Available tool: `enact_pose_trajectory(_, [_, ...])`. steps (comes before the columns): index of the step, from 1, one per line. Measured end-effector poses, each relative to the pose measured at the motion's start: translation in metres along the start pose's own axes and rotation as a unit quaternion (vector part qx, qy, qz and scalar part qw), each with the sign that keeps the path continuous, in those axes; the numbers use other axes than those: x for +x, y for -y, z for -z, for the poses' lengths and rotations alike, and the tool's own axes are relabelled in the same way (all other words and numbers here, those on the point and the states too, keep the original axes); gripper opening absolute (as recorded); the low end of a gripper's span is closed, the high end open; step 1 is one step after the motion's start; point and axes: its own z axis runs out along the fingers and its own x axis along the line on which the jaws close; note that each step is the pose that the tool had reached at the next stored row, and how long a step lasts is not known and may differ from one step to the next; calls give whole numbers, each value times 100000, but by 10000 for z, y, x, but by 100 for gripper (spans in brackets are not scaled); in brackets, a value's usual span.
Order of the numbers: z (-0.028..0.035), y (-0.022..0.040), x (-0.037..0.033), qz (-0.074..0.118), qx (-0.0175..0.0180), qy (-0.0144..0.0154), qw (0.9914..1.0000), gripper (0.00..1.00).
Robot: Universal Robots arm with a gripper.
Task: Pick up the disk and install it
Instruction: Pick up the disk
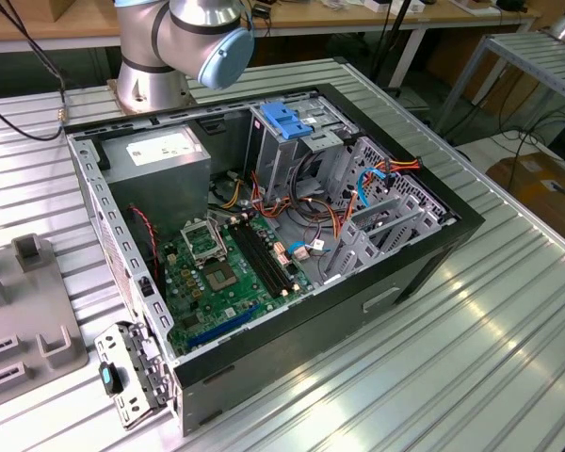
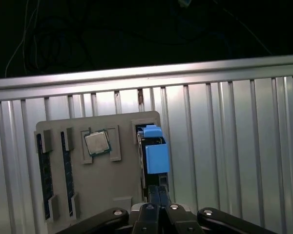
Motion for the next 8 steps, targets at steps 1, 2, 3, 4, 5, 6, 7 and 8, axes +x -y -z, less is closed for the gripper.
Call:
enact_pose_trajectory(1, [-23,4,0,2,0,-1,100000,11])
enact_pose_trajectory(2, [-35,8,1,2,-3,-3,100000,11])
enact_pose_trajectory(3, [-42,13,1,9,-7,-4,100000,11])
enact_pose_trajectory(4, [-53,21,0,4,-13,-4,100000,11])
enact_pose_trajectory(5, [-53,21,0,0,-16,-3,100000,11])
enact_pose_trajectory(6, [-53,21,0,-1,-19,-6,100000,11])
enact_pose_trajectory(7, [-53,21,0,1,-20,-4,100000,11])
enact_pose_trajectory(8, [-54,21,1,1,-16,-4,100000,11])
